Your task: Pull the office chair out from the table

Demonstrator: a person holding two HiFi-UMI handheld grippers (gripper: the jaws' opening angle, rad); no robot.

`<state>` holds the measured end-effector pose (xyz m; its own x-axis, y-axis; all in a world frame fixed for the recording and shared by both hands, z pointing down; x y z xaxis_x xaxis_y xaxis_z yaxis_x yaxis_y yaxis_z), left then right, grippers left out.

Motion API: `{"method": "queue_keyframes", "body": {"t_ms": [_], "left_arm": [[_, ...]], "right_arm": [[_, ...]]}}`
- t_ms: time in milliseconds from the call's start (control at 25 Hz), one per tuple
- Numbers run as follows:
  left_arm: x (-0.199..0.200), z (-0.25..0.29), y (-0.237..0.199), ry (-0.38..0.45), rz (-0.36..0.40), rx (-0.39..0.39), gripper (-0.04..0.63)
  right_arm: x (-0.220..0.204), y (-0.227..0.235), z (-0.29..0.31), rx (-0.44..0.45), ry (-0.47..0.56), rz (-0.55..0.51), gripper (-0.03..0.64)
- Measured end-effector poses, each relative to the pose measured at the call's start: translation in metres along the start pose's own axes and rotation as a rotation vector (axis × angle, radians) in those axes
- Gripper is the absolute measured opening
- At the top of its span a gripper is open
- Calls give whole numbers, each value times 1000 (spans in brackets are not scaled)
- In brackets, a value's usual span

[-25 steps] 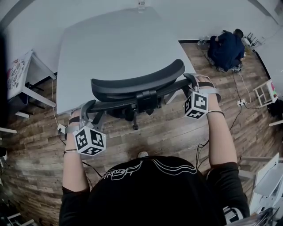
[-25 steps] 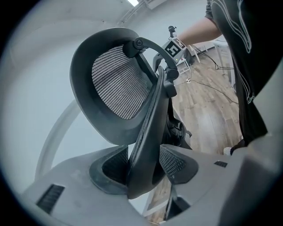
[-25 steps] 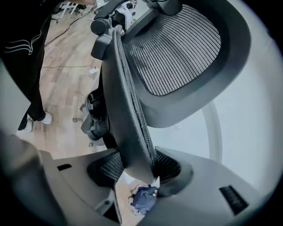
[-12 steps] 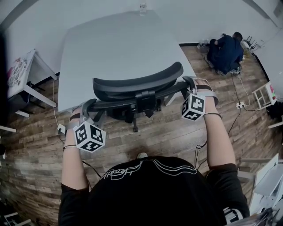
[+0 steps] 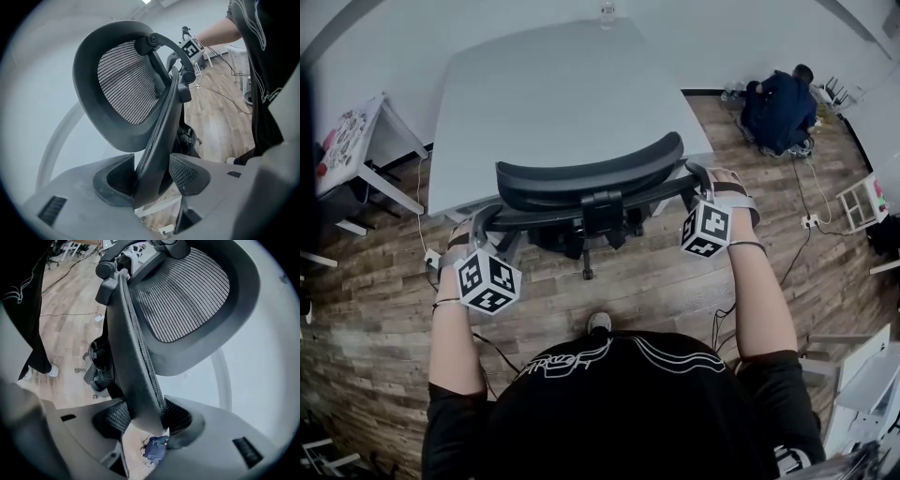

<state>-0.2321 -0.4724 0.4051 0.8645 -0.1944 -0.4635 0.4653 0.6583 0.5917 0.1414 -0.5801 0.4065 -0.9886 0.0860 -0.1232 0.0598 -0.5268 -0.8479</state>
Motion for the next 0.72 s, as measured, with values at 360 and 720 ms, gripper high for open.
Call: {"method": "queue_keyframes", "body": {"t_ms": [360, 720], "left_arm": [[-3, -38, 42, -21, -14, -3, 216], [1, -57, 49, -48, -44, -17, 222]], "right_arm": [[-5, -30, -50, 0, 6, 2, 222], [-5, -34, -72, 10, 24, 14, 222]]}}
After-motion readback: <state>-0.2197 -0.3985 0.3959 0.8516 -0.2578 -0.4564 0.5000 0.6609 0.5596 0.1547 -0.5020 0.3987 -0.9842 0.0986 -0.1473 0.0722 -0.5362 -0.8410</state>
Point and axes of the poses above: the fingertips, and each gripper's own axes: z forward along the fingers, y to its right, x out of its top, the point moved 10 cm from there along -z, backward along the fingers, and after that the axes turned 3 degrees about -x, right-handed, at the moved point
